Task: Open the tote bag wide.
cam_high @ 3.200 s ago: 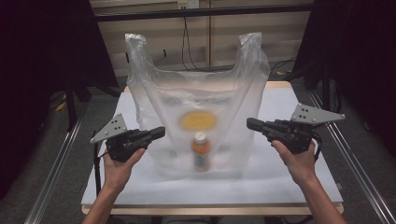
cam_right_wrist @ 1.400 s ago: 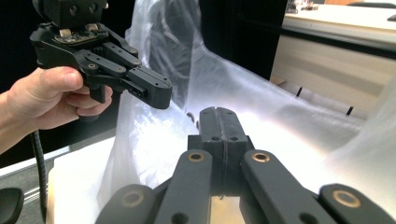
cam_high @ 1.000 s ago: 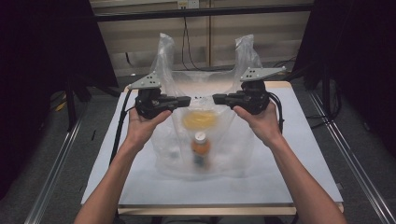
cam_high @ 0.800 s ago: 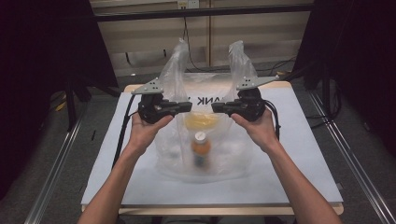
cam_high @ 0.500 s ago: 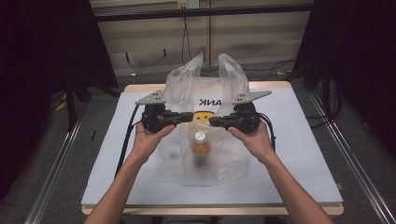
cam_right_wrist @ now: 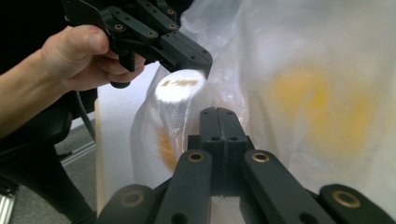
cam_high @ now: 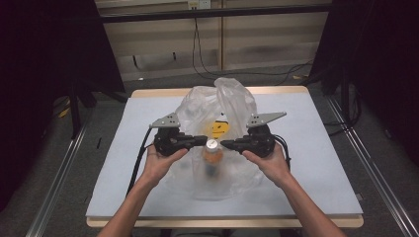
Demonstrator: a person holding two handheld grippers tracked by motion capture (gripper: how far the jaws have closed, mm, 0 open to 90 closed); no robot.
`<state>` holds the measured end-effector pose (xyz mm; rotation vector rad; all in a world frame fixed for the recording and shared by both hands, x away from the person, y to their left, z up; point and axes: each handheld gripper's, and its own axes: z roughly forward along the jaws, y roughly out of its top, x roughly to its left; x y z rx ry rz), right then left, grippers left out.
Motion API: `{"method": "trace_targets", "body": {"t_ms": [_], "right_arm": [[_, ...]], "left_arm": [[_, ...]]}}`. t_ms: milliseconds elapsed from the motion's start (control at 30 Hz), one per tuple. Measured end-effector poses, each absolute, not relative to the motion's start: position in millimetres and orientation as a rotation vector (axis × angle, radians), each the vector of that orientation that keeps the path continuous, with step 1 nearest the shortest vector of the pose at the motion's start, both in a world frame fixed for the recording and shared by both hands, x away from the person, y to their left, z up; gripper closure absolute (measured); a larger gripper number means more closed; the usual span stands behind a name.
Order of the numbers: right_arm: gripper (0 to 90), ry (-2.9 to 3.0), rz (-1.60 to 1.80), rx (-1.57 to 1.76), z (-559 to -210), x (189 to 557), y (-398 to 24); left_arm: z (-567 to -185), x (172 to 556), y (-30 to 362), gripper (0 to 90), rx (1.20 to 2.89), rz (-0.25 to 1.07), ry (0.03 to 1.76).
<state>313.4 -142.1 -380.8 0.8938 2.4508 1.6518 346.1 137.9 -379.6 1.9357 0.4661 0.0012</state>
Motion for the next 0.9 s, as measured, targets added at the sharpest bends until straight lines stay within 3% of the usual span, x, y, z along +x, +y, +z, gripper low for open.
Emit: {"method": "trace_targets", "body": {"t_ms": [567, 900], "right_arm": [[90.0, 2.538, 1.689, 0.813, -386, 295, -131], [90.0, 2.585, 1.674, 0.826, -415, 288, -126]], "left_arm": [[-390, 332, 149, 90.0, 1.969, 0.005, 0.463], [-432, 334, 153, 90.0, 2.039, -0.049, 0.513]]}}
